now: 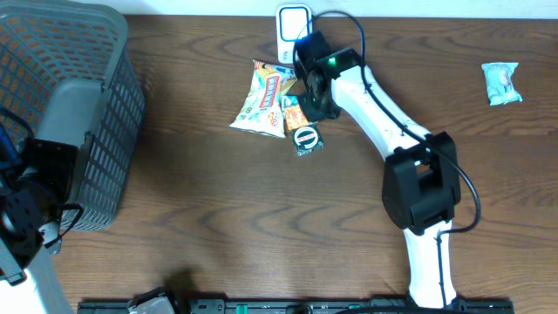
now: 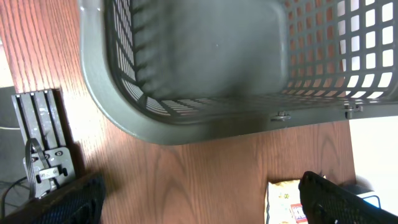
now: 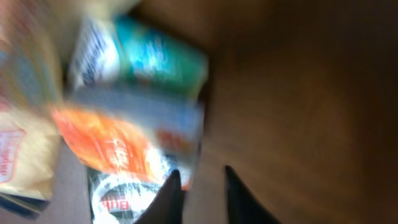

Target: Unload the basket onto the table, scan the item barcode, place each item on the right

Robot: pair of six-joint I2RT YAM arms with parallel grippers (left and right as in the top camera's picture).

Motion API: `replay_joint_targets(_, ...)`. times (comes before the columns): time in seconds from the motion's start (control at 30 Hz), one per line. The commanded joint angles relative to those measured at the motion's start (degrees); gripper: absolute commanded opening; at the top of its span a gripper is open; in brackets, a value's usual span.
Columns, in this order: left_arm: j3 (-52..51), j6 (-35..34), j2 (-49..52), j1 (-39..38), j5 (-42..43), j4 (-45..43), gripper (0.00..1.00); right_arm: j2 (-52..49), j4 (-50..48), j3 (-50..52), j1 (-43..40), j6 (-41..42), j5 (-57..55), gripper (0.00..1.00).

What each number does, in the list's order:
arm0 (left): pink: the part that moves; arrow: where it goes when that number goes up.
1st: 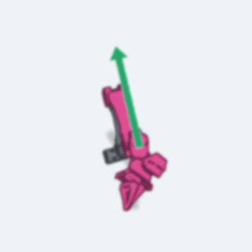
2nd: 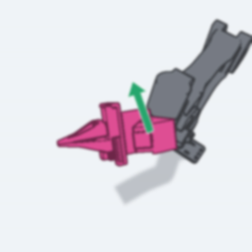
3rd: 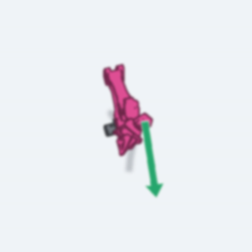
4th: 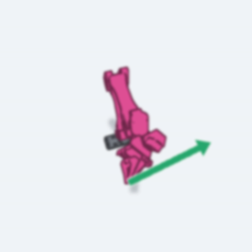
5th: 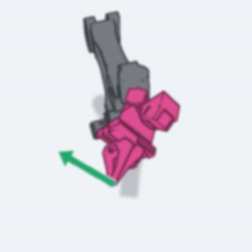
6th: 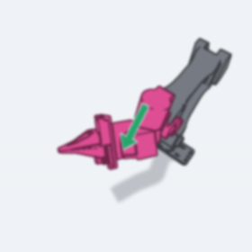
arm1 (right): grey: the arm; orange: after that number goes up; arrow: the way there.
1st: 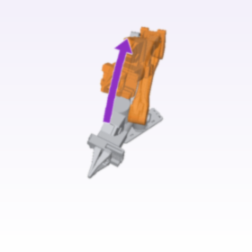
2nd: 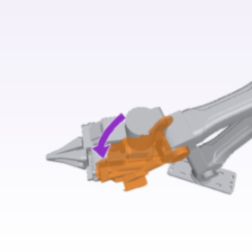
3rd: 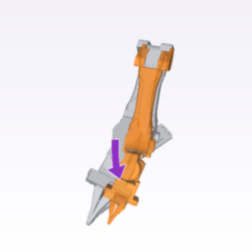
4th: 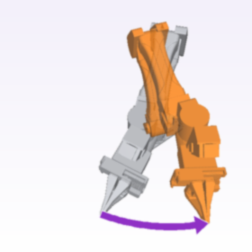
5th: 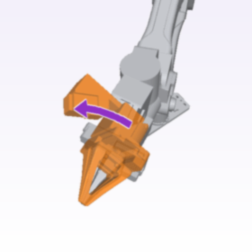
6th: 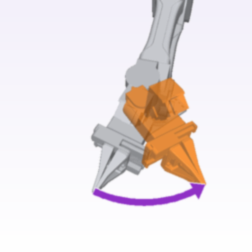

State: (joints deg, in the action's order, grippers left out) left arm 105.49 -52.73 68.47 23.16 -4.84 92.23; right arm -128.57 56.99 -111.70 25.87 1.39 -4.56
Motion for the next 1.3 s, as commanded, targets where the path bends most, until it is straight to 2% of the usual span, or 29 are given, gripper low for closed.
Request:
replay_joint_targets(0.0,0.37,-0.31,0.0,0.28,-0.55,2.69,0.98,1.7,-4.35,-0.63,0.33,0.48,2.62,0.31)
replay_joint_targets(0.07,0.37,-0.31,0.0,0.28,-0.55,2.69,0.98,1.53,-6.51,-0.59,0.33,0.46,5.64,0.4)
replay_joint_targets(0.1,0.37,-0.31,0.0,0.28,-0.55,2.69,0.98,1.33,-7.76,-0.57,0.35,0.48,7.17,0.42)
replay_joint_targets(0.4,0.37,-0.31,0.0,0.28,-0.55,2.69,0.98,-0.61,-10.14,1.6,0.39,-0.07,8.81,0.45)
replay_joint_targets(0.63,0.37,-0.31,0.0,0.28,-0.55,2.69,0.98,-2.49,-5.79,2.64,0.02,-1.46,8.2,0.45)
replay_joint_targets(0.93,0.37,-0.31,0.0,0.28,-0.55,2.69,0.97,0.57,7.63,2.58,-0.61,0.28,-4.17,0.35)
replay_joint_targets(1.13,0.37,-0.31,0.0,0.28,-0.55,2.69,0.98,2.62,5.84,2.58,-0.07,0.31,-3.63,0.32)
replay_joint_targets(1.2,0.37,-0.31,0.0,0.28,-0.55,2.69,0.98,3.15,3.52,2.58,0.11,0.35,-2.78,0.27)
replay_joint_targets(1.27,0.37,-0.31,0.0,0.28,-0.55,2.69,0.98,3.69,0.76,2.58,0.11,1.81,-1.92,0.11)
